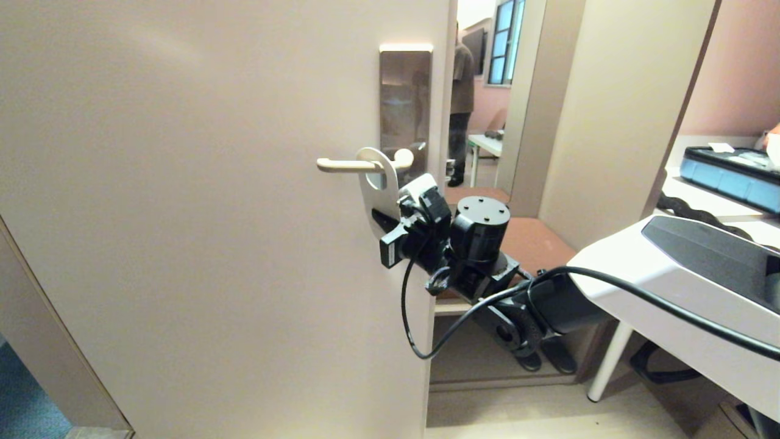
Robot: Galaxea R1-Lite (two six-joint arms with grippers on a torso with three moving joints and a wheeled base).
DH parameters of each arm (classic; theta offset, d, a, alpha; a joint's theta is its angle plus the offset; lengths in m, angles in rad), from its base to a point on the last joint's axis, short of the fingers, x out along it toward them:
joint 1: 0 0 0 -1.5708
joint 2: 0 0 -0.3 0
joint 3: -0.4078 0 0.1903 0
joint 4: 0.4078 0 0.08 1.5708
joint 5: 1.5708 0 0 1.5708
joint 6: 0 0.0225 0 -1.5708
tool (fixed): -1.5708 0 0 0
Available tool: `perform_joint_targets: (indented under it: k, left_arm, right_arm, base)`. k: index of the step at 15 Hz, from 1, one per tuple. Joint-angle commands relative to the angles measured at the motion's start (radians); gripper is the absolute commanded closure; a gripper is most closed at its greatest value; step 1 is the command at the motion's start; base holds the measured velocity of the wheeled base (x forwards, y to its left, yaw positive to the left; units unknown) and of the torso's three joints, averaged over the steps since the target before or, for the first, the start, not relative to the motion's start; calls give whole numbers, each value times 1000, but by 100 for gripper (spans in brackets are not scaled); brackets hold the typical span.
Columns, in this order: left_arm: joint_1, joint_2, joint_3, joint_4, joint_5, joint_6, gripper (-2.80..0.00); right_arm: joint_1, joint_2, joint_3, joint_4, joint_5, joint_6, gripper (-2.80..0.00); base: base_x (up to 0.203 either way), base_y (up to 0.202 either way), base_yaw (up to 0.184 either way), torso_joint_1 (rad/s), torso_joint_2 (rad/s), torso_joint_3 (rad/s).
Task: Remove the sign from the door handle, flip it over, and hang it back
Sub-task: Take down the sign
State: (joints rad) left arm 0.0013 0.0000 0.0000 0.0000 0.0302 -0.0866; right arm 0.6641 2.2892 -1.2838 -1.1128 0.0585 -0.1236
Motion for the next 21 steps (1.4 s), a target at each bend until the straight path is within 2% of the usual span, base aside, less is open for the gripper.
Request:
perform_joint_targets:
  k: [1,6,9,16,21]
  left_arm:
    - [0,2,0,0,0,-1,0]
    - [0,2,0,0,0,-1,0]
    - [0,2,0,-1,0,-1,0]
    - [0,2,0,0,0,-1,0]
    - [0,2,0,0,0,-1,0]
  right_arm:
    - [14,5,-15,-6,-29,-1,0]
    - [43,38,-97,13,-141,-5,0]
    - [56,51,-125,24,-147,-23,0]
    - [101,105,-196,24,-233,-39,0]
    - [105,149,-257,24,-240,-48,0]
  base:
    - [0,0,0,0,0,0]
    - [0,0,0,0,0,0]
    - [0,0,0,0,0,0]
    - [0,0,0,0,0,0]
    - [0,0,0,0,0,0]
